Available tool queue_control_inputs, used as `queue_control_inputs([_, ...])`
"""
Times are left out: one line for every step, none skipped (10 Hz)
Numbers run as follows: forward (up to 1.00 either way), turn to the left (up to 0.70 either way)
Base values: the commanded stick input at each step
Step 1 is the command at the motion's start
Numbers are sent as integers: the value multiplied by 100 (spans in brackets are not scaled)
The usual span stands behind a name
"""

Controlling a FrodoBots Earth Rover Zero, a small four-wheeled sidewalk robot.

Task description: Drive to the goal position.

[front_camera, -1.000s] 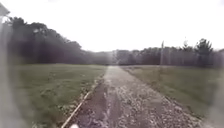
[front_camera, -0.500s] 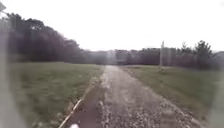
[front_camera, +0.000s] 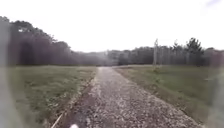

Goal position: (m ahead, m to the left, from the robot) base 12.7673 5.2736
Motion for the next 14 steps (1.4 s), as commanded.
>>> queue_control_inputs([85,0])
queue_control_inputs([85,0])
queue_control_inputs([85,0])
queue_control_inputs([85,34])
queue_control_inputs([85,26])
queue_control_inputs([85,5])
queue_control_inputs([85,0])
queue_control_inputs([85,0])
queue_control_inputs([85,0])
queue_control_inputs([85,0])
queue_control_inputs([85,0])
queue_control_inputs([85,0])
queue_control_inputs([85,0])
queue_control_inputs([85,0])
